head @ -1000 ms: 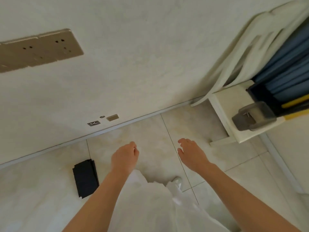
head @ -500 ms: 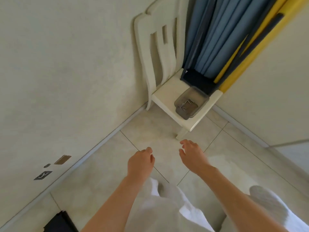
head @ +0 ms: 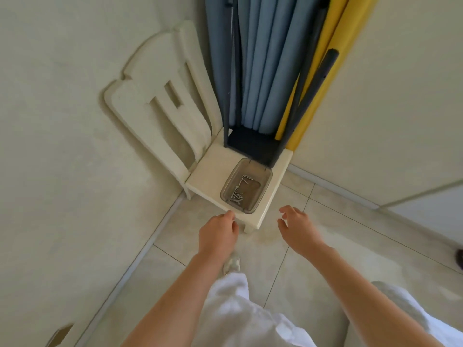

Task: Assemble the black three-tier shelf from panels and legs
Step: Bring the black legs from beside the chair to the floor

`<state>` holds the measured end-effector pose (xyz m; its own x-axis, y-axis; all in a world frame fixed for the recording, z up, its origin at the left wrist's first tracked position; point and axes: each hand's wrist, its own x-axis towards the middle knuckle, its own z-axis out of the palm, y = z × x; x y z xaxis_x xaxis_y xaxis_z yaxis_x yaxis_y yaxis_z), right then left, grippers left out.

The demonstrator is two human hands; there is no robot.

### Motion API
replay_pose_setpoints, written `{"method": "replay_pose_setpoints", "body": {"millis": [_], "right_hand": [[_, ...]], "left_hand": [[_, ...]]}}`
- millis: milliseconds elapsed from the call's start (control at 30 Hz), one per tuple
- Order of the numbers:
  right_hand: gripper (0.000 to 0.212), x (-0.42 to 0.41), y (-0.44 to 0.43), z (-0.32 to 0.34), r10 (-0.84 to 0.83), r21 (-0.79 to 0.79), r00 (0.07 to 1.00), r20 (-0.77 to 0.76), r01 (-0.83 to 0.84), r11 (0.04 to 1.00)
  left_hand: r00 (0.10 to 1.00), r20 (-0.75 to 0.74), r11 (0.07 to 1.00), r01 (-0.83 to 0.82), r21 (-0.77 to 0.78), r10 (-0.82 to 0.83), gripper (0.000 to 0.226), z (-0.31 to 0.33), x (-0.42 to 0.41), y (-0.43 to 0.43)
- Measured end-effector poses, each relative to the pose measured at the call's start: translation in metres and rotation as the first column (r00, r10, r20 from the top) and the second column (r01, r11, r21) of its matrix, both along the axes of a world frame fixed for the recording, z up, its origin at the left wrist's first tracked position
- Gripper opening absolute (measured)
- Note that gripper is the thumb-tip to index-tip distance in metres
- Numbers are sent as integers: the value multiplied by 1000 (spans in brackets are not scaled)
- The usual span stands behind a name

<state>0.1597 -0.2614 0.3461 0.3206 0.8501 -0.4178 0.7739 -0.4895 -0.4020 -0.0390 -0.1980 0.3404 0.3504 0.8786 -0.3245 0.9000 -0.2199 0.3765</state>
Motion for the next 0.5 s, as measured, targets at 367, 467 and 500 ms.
{"method": "replay_pose_setpoints", "body": {"millis": [367, 467, 500], "right_hand": [[35, 123, 93, 19, -101, 83, 995, 5, 100, 992], [33, 163, 112, 21, -93, 104, 996, -8, 93, 990], [33, 176, 118, 20, -79, 111, 997, -12, 80, 991]], "left_hand": [[992, 27, 991, 125, 55, -126, 20, 14, 138, 115], [994, 71, 995, 82, 64, -86, 21, 14, 182, 129], [994, 90, 997, 50, 63, -56, 22, 14, 197, 133]]}}
